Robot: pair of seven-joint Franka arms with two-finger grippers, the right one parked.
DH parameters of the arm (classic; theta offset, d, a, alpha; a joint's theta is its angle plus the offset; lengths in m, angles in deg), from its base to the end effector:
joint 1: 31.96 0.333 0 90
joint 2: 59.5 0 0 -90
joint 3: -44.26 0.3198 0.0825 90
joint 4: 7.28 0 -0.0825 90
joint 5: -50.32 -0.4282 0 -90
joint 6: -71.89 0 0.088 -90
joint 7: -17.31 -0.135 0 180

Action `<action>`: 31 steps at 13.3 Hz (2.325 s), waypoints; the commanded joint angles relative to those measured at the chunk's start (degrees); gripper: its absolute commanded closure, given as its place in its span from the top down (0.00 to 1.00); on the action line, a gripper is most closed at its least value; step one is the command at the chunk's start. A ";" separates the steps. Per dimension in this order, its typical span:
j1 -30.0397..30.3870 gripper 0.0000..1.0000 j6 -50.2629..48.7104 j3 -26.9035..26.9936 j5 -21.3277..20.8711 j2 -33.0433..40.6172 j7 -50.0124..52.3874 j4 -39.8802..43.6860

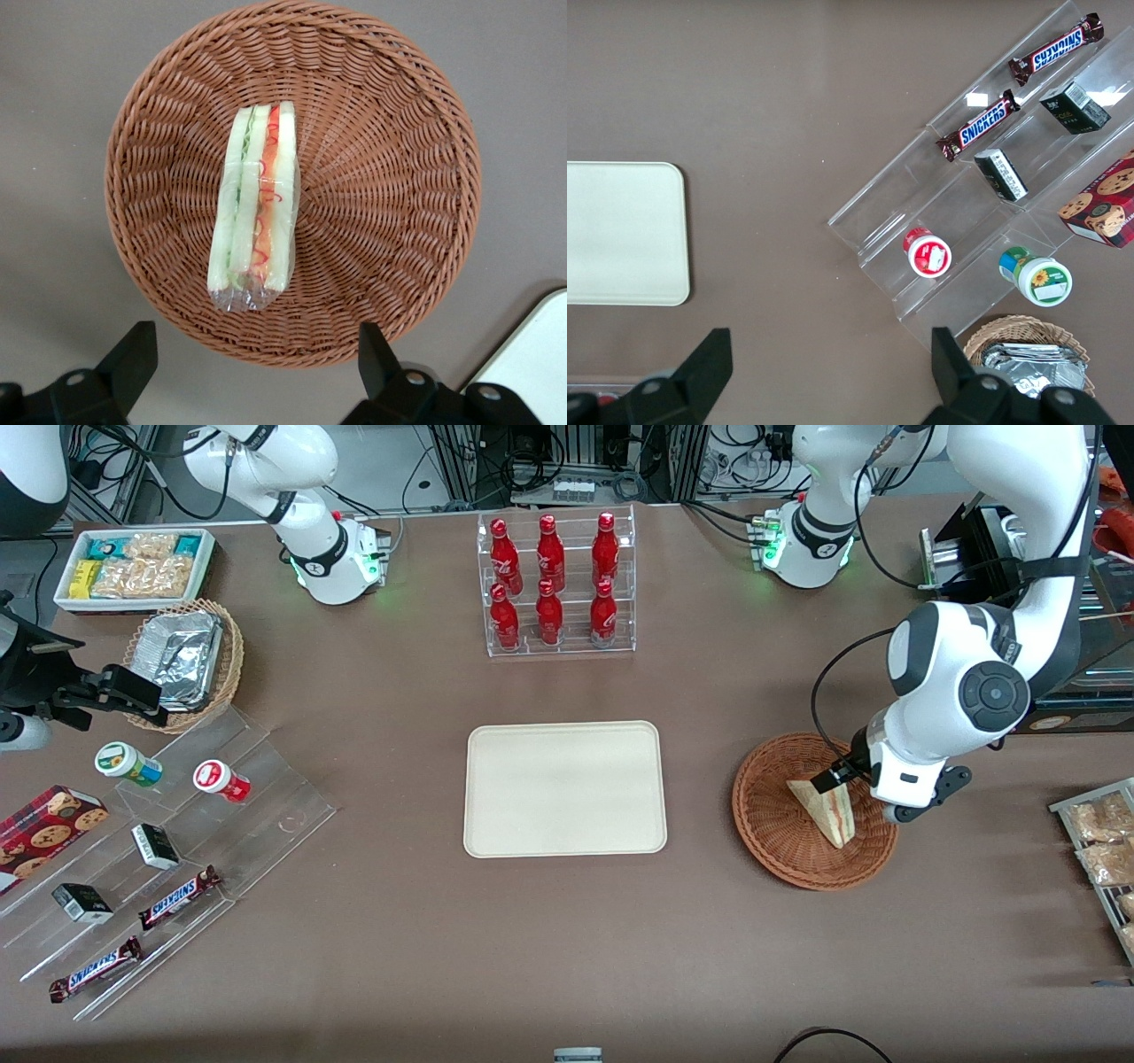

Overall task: Place sandwich from basket to tray
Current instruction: 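Lower the open left gripper onto the sandwich and close on it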

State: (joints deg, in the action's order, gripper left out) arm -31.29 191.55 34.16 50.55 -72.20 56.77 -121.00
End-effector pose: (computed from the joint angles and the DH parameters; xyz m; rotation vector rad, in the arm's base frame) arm 0.6078 -0.1000 0.2967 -3.0183 -0.8164 0.1906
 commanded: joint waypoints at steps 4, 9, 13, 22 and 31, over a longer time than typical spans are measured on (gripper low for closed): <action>0.12 1.00 4.00 -0.44 -0.05 -2.24 -2.01 -0.79; 0.56 1.00 10.50 -0.36 -0.58 -3.20 -4.04 -4.40; 0.64 1.00 14.20 -0.27 -0.93 -4.35 -5.52 -6.59; 0.73 0.16 14.91 0.26 -2.77 -4.70 -5.97 -8.71; 0.65 0.00 7.54 0.17 -4.26 -2.25 -6.06 -4.41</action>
State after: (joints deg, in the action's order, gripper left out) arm -30.91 202.99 34.52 47.93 -76.50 51.26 -127.28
